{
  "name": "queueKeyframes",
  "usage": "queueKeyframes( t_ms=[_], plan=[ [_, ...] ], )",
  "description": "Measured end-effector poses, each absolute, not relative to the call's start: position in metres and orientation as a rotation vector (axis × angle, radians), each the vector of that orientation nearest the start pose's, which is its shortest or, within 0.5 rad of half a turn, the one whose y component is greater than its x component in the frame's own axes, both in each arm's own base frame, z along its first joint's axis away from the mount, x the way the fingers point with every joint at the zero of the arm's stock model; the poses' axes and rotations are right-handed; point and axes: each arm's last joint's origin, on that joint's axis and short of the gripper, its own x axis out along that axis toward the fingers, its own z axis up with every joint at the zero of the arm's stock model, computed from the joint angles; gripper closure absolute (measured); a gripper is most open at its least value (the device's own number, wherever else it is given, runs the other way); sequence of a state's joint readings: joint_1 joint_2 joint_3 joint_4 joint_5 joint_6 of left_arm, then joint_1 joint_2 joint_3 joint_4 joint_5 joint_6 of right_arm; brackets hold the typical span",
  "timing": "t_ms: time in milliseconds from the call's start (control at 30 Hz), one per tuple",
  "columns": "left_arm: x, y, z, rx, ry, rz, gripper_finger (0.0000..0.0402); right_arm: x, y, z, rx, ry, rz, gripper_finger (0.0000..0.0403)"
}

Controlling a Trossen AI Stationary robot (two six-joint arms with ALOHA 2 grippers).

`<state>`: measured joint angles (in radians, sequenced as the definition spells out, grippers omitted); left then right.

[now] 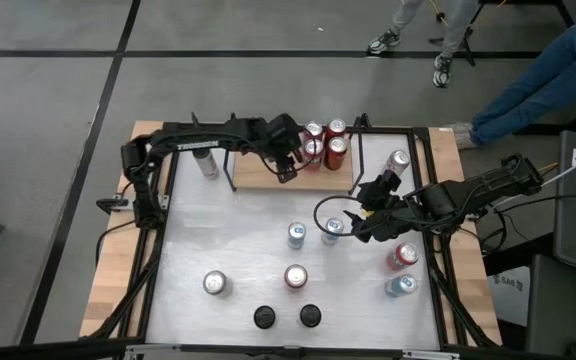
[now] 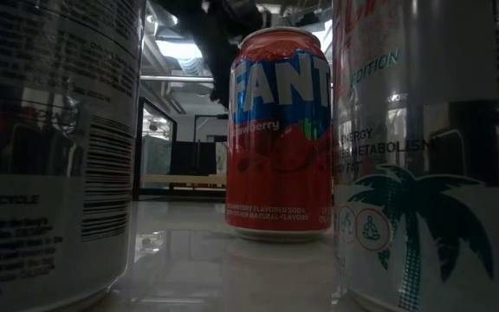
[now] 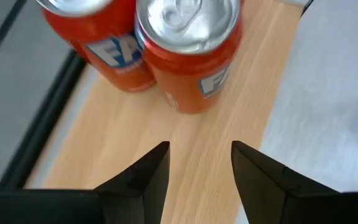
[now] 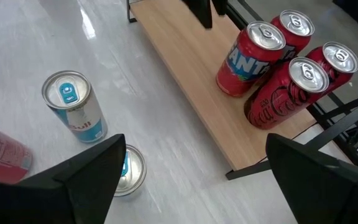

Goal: Place canned beverage on shelf
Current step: Put the red and silver soda can on the shelf

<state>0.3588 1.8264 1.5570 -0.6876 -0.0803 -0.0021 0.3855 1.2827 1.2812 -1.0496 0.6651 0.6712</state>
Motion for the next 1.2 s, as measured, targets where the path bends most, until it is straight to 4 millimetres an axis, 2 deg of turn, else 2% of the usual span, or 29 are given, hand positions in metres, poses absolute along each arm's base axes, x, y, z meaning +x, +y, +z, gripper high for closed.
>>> queueKeyframes(
  t_ms=[133,267,533,767,833,933,1200],
  plan=[
    [0.354,0.135,0.298,-0.092,0.919,0.391,0.0239,0.224,0.071,0.338,0.094,0.767,-0.534,0.0026],
    [0.331,0.129,0.329,-0.039,0.876,0.382,0.0239,0.222,0.062,0.343,0.126,0.748,-0.561,0.0026],
    [0.267,0.115,0.384,-0.007,0.820,0.409,0.0239,0.211,0.022,0.358,0.233,0.679,-0.693,0.0026],
    [0.210,0.105,0.414,-0.013,0.785,0.426,0.0239,0.205,-0.010,0.362,0.323,0.666,-0.794,0.0026],
    [0.197,0.101,0.416,-0.026,0.751,0.406,0.0239,0.205,-0.016,0.362,0.348,0.677,-0.797,0.0026],
    [0.179,0.096,0.409,-0.042,0.724,0.394,0.0239,0.206,-0.022,0.361,0.354,0.716,-0.760,0.0026],
    [0.147,0.079,0.368,-0.101,0.671,0.426,0.0239,0.202,-0.024,0.361,0.320,0.727,-0.779,0.0026]
  ],
)
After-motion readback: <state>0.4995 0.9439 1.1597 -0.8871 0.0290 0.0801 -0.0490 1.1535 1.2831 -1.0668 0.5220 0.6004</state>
